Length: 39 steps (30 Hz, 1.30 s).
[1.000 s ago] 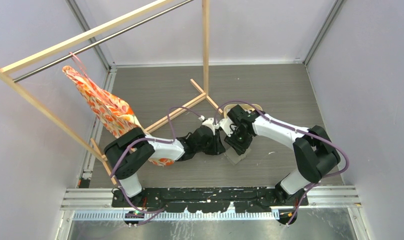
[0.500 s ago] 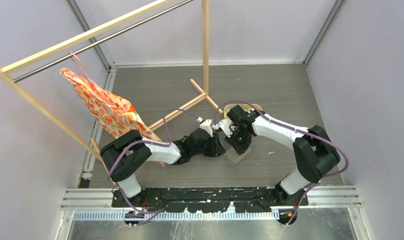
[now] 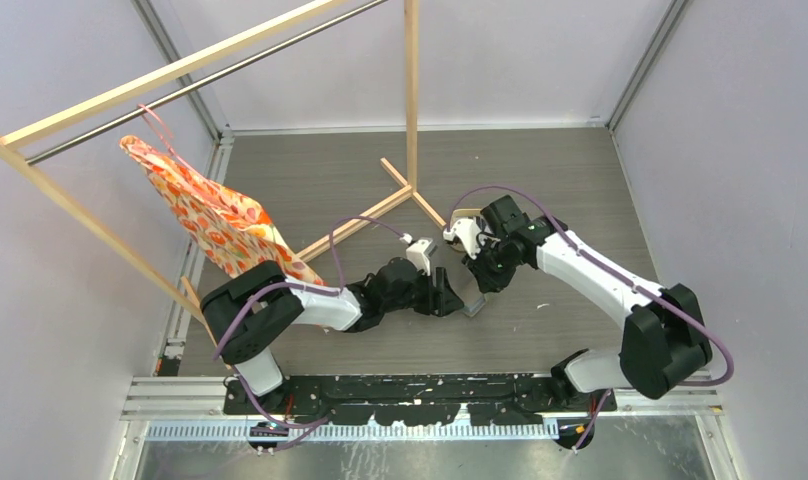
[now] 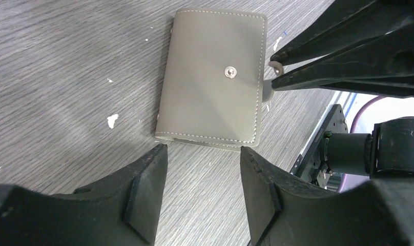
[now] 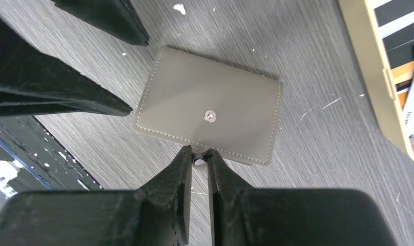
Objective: Put the credit cards into the card holder
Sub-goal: Open the card holder at the center of the board.
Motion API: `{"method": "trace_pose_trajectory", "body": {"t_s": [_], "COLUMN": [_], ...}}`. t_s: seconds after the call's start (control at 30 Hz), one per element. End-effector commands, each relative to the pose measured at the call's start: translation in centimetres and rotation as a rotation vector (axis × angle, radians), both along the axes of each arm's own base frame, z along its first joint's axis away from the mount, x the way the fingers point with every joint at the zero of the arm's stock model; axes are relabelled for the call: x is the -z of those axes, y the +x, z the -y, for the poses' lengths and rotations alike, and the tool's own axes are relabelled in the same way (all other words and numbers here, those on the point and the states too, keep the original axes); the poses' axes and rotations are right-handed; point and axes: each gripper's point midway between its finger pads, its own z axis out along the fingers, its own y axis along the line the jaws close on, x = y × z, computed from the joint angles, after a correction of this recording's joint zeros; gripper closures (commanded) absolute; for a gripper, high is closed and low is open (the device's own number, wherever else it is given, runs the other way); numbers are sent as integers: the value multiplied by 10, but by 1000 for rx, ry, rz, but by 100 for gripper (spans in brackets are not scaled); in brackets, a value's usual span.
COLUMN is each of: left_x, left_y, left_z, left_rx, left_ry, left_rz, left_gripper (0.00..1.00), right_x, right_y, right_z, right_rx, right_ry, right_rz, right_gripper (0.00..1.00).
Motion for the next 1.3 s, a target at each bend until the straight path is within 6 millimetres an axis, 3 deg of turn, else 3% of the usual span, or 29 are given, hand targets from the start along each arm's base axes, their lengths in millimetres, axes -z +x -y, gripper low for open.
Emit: {"method": "trace_pose_trajectory", "body": {"t_s": [0.0, 0.23, 0.5, 1.0, 1.13, 1.27], "left_x": [-32, -52, -68, -32, -26, -26], "left_y": [0, -5, -11, 12, 22, 23], "left_z": [6, 7, 15, 23, 14, 8], "left_rx": [20, 78, 170, 88, 7, -35], "left_ry": [-104, -127, -131, 143, 189, 182], "left_rz": [78, 150, 225, 200, 195, 177], "left_gripper": [44, 41, 35, 35, 55, 92], "right_x": [-17, -35, -33, -32, -33, -34], "right_y": [5, 8, 11, 13, 14, 17], "right_z": [-6, -6, -5, -3, -2, 1], "right_rx": [-39, -5, 7, 29, 39, 58], "right_ry": [91, 198, 199, 199, 202, 201], "right_rz": [60, 64, 52, 45, 47, 56], "right_gripper": [99, 99, 99, 99, 99, 99]}}
